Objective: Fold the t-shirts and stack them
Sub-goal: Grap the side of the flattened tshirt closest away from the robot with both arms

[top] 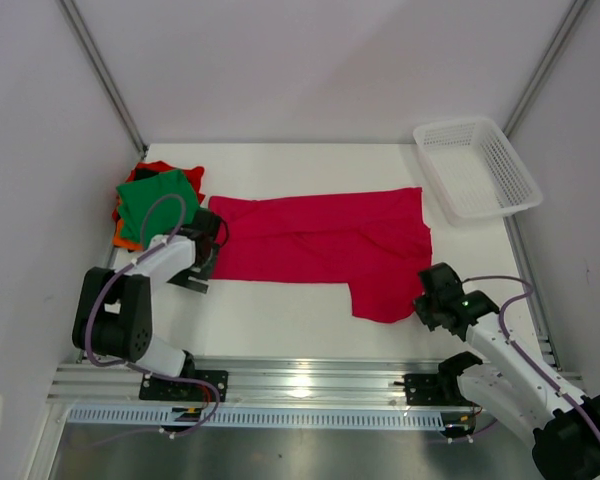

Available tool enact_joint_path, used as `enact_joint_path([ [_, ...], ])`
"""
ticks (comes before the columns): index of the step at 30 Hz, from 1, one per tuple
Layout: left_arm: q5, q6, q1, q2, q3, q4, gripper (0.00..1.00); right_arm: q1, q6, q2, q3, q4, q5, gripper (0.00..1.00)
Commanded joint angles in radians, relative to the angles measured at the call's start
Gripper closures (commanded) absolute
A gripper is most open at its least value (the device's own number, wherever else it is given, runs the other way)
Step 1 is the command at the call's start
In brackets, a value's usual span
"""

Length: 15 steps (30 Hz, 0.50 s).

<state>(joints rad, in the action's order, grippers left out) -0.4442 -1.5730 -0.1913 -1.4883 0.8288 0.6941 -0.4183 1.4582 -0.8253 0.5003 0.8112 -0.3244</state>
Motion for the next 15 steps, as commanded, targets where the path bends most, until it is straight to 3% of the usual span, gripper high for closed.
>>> enact_joint_path([
  [1, -0.044, 0.025, 0.033, -0.032, 0.058, 0.028, 0.16, 0.006, 0.019, 0.008, 0.044, 0.028, -0.025, 1.0],
  [15, 0.079, 0.041, 0.127, -0.184, 0.194, 0.14, 0.13, 0.01, 0.062, 0.018, 0.043, 0.042, -0.038, 1.0],
])
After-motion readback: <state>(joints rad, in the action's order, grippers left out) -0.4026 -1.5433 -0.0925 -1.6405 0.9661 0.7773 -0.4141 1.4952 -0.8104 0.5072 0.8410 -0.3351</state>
